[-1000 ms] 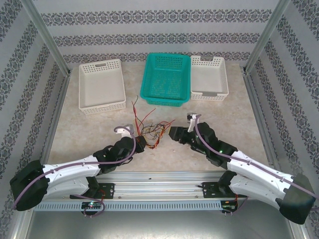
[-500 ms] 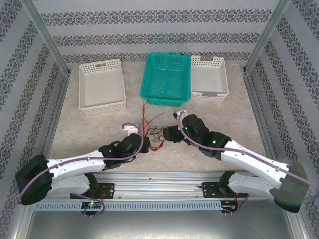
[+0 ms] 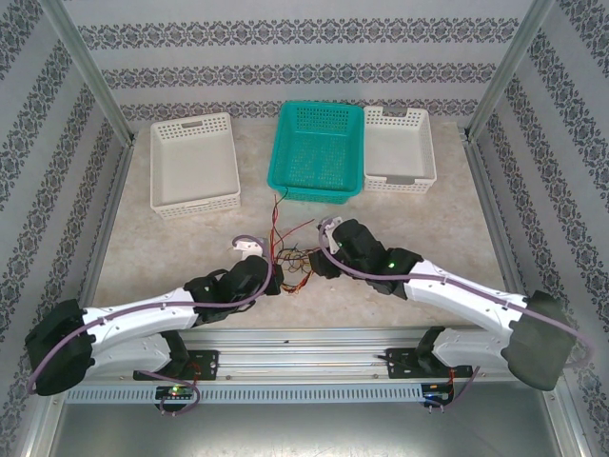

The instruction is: Untangle the cables

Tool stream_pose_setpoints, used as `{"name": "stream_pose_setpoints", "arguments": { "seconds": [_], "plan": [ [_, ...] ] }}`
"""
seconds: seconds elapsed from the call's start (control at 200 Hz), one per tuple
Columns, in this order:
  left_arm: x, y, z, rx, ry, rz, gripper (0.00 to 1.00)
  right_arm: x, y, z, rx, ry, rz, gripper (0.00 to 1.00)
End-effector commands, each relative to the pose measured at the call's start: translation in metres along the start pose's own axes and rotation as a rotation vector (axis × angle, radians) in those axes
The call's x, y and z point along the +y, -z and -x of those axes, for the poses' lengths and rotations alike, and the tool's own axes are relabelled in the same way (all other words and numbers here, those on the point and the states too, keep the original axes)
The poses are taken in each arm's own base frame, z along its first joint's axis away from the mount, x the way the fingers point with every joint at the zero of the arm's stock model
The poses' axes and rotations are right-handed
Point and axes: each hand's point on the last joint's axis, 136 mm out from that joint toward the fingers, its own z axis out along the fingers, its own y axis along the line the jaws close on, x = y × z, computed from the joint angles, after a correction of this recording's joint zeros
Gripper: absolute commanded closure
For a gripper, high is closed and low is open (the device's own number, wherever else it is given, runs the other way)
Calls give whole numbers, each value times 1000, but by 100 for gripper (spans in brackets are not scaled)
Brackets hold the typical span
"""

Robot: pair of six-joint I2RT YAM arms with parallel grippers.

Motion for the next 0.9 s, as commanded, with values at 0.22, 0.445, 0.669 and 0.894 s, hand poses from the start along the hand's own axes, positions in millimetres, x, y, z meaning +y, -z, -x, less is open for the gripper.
{"name": "stream_pose_setpoints", "arguments": {
  "seconds": [0.22,0.445,0.669,0.894],
  "plan": [
    [-8,12,7,-32,-14,-44,100,6,-5,-10,13,6,38,89],
    [-1,15,6,-39,-10,-32,100,3,0,-10,1,2,25,100],
    [5,18,3,-40,-3,-32,100,-23,13,-8,-71,-70,-68,100],
    [2,16,-3,-34,8,-79,85,-25,40,7,-208,-149,-25,100]
  ]
}}
